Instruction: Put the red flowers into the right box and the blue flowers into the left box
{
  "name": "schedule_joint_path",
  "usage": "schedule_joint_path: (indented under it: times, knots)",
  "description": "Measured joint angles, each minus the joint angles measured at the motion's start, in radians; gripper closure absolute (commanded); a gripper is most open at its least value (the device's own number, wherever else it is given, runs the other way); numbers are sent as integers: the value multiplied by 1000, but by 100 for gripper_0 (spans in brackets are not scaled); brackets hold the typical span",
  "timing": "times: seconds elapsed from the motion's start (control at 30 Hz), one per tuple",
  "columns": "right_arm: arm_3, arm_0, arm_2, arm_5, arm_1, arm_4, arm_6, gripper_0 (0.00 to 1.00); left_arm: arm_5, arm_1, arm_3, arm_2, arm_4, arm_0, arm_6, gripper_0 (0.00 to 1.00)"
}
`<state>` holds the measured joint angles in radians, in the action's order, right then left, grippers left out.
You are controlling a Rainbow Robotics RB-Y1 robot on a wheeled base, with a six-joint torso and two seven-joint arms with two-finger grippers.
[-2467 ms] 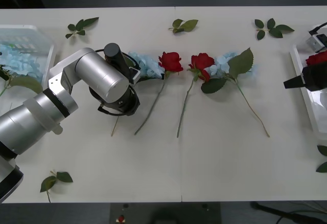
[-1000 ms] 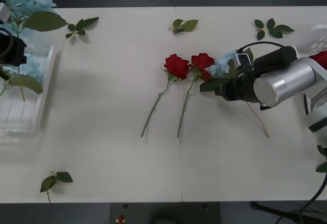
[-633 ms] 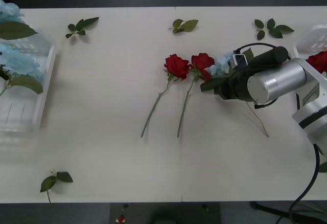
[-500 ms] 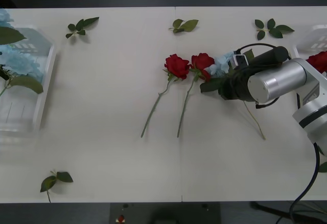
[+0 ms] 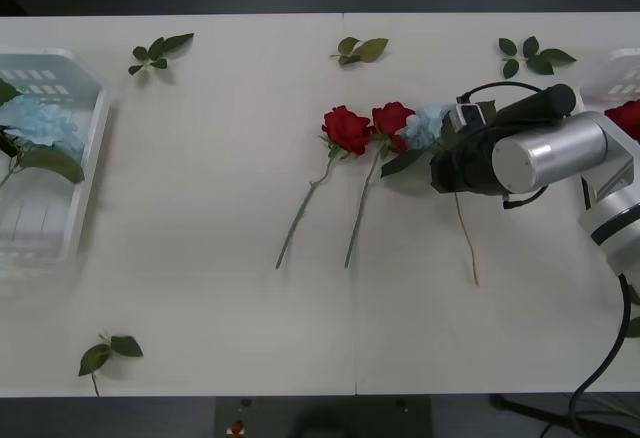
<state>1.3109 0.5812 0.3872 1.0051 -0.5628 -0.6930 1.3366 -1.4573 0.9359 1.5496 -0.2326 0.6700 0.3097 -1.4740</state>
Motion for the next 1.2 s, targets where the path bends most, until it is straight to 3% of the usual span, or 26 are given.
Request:
schedule_joint_path:
  times: [0.33,0.57,0.7,0.97,1.0,1.07,1.1,1.13,1.2]
  knots:
    - [-3,0,-284,155,-45,-277,283,100,123,0,-9,8,-94,2,1,100]
    - [-28,1,-464,251,-85,-562,553,100,215,0,-95,108,-119,53,5,100]
    - [-28,5,-455,237,-111,-794,606,100,277,0,-170,184,-115,93,5,100]
    - [-29,85,-298,194,-95,-1092,768,100,314,0,-218,210,-107,111,5,99]
    - [-29,96,-291,193,-78,-1106,774,100,314,0,-218,210,-107,111,5,91]
    - [-29,115,-291,193,-32,-1118,774,100,314,0,-218,210,-107,111,5,33]
    - [-29,123,-293,192,-5,-1124,774,100,314,0,-218,210,-108,111,5,22]
    - [-29,132,-295,182,22,-1130,774,100,314,0,-218,210,-108,111,5,3]
    - [-29,146,-293,141,76,-1145,774,100,314,0,-218,210,-108,111,5,0]
